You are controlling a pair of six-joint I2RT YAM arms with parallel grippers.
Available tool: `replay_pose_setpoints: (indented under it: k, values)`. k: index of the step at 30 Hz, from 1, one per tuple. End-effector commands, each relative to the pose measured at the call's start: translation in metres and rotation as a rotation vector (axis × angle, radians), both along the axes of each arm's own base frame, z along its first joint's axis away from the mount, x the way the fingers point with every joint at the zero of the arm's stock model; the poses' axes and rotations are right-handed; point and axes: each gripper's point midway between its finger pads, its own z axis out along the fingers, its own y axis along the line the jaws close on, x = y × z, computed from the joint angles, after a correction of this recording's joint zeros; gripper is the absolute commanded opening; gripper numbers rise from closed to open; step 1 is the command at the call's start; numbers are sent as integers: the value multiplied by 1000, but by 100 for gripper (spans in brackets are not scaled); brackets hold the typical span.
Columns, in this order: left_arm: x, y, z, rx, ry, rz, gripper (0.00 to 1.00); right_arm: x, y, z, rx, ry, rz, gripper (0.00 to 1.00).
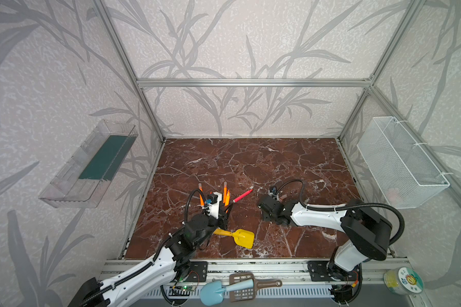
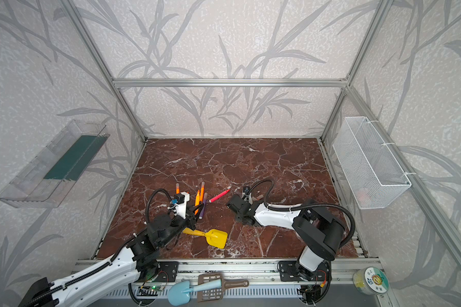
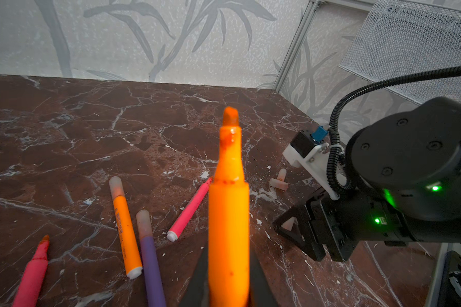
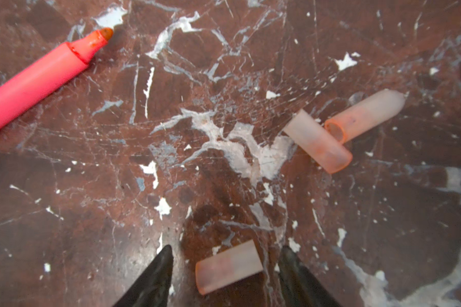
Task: Insert the pens into the pen caps
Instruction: 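Move the right gripper to the loose pink caps and lower over one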
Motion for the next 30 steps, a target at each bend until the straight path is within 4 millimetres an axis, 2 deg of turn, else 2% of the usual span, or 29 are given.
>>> replay_pose_setpoints:
  k: [1, 5, 8, 13, 19, 24, 30]
  values:
    - [2, 0, 9, -12, -30, 3, 0, -3, -21, -1, -77, -6, -51, 59]
    - [1, -1, 9, -14, -27, -1, 0, -7, -25, -3, -79, -5, -58, 51]
    - [1, -1, 8, -13, -23, -4, 0, -9, -29, -3, -74, -10, -63, 41]
    - [1, -1, 8, -16, -22, -4, 0, -13, -32, 0, -55, -20, -74, 34]
    - [0, -1, 9, -18, -23, -6, 0, -12, -36, 3, -45, -42, -90, 36]
    - [1, -1, 8, -15, -23, -5, 0, -6, -29, 0, -30, -47, -91, 40]
    - [1, -1, 9, -13, -25, -3, 0, 1, -32, -6, -46, -40, -113, 40]
